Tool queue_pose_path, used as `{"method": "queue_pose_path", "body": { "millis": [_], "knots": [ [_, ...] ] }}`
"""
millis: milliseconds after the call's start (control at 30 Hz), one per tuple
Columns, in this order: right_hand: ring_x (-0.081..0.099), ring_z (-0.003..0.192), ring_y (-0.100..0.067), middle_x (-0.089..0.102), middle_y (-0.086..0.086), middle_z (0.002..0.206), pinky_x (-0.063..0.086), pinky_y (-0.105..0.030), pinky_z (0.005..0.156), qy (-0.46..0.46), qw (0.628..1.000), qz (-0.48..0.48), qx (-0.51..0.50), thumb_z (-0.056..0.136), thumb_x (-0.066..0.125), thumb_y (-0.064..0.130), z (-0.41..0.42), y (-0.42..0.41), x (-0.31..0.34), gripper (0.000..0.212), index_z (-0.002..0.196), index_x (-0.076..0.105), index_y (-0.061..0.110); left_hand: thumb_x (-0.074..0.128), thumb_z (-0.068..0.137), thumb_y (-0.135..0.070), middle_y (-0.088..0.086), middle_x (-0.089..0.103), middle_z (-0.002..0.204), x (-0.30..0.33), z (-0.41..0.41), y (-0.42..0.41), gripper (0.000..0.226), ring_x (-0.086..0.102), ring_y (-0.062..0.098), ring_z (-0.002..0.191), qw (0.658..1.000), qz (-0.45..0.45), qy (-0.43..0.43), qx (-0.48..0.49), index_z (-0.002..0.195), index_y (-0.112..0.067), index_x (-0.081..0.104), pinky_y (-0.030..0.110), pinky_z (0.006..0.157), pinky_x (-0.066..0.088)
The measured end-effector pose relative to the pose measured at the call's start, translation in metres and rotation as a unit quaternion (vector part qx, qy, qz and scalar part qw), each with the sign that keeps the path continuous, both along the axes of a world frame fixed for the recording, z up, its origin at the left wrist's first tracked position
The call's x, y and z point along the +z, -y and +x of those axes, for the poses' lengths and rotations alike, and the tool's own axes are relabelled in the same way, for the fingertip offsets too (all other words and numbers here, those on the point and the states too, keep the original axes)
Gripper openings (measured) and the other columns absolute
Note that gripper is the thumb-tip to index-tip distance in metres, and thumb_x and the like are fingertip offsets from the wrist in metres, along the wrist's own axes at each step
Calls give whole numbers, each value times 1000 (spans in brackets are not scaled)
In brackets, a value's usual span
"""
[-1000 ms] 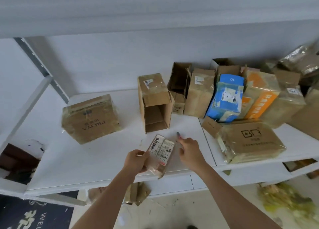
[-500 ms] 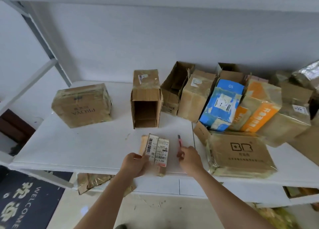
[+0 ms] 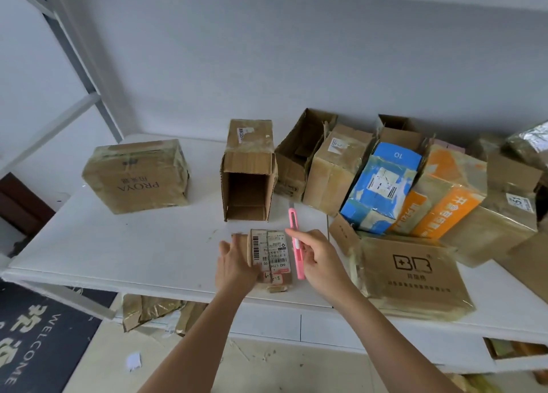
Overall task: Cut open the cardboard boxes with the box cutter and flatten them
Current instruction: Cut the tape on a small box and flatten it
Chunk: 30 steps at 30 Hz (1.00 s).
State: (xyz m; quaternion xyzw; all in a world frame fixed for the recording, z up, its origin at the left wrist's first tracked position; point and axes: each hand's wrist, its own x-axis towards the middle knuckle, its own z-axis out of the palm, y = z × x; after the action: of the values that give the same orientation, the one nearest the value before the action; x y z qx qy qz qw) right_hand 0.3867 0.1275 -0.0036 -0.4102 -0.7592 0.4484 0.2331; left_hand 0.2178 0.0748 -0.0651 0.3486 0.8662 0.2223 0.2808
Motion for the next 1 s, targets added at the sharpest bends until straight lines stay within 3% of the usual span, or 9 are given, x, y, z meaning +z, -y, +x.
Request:
{"method": "queue_pose_path", "body": {
  "millis": [100,233,300,400,467,533,767,900,1000],
  "knots": [
    [56,91,-5,56,2,99,48,-14,82,-29,999,35,-30,89,60,-10,-1,6,-3,45,121,65,21,69,86,-19,0,30,153,-5,-13,-7,89,33,28,137,992,-4,13,-129,155,-35,14,48,110,36],
    [58,72,1,59,14,77,46,-11,68,-96,994,31,-47,83,78,14,4,7,-6,16,89,63,17,65,92,-27,-3,56,140,-11,-22,-2,85,54,23,125,983,-14,40,-177,156,-31,9,38,104,44],
    [52,58,-4,53,11,62,41,-15,58,-143,987,46,-64,90,69,29,5,9,-12,24,76,56,15,65,91,-31,-6,60,134,-8,-17,5,85,59,20,119,985,-15,36,-170,156,-32,11,35,98,47],
    [63,73,-12,62,8,73,50,-24,65,-157,982,-19,-100,94,51,45,4,15,-23,25,92,62,23,69,89,-33,-4,65,125,-4,-2,16,87,63,17,109,986,-16,58,-156,156,-31,13,33,90,54],
    [67,89,-10,69,10,89,56,-26,76,-157,980,-83,-92,96,46,45,1,18,-35,28,113,63,31,70,88,-34,-1,66,120,-2,9,23,89,65,18,105,987,-14,71,-143,156,-29,13,36,88,56],
    [68,94,-9,72,10,100,56,-25,77,-161,976,-121,-84,99,48,39,-3,19,-44,28,122,62,32,69,89,-33,0,66,121,-2,15,27,87,65,19,105,989,-3,80,-128,156,-28,14,39,88,56],
    [70,98,-13,74,4,98,60,-30,80,-163,979,-83,-91,96,60,8,-1,14,-70,16,105,69,18,72,87,-33,-8,27,159,-4,18,33,87,49,18,133,989,39,80,-114,156,-31,19,45,98,52],
    [68,104,-14,73,7,105,60,-31,76,-146,985,-54,-71,96,61,13,1,11,-82,15,107,70,18,72,86,-39,-15,24,160,-9,17,34,89,48,17,133,992,23,61,-107,155,-40,14,45,94,54],
    [68,102,-8,72,7,105,59,-24,73,-131,990,-11,-52,95,62,13,-4,7,-82,15,106,70,17,71,86,-40,-13,33,156,-11,17,35,90,50,18,130,993,17,56,-100,154,-42,13,43,92,56]
  ]
}}
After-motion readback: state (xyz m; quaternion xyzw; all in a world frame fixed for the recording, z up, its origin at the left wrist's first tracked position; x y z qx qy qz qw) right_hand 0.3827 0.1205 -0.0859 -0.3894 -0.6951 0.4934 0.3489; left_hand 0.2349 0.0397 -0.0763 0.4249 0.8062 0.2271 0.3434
